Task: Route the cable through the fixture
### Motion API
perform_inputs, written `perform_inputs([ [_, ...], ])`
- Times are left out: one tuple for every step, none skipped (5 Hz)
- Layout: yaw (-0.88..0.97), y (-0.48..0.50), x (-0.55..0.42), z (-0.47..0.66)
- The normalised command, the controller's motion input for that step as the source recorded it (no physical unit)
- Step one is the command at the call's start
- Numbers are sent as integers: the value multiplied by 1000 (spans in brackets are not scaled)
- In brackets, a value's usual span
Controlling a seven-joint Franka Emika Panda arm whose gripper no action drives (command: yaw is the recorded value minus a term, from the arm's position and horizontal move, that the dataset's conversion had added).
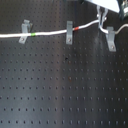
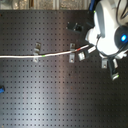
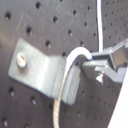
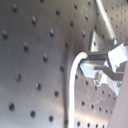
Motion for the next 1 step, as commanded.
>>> perform_inputs([
  [123, -70, -1, -60],
])
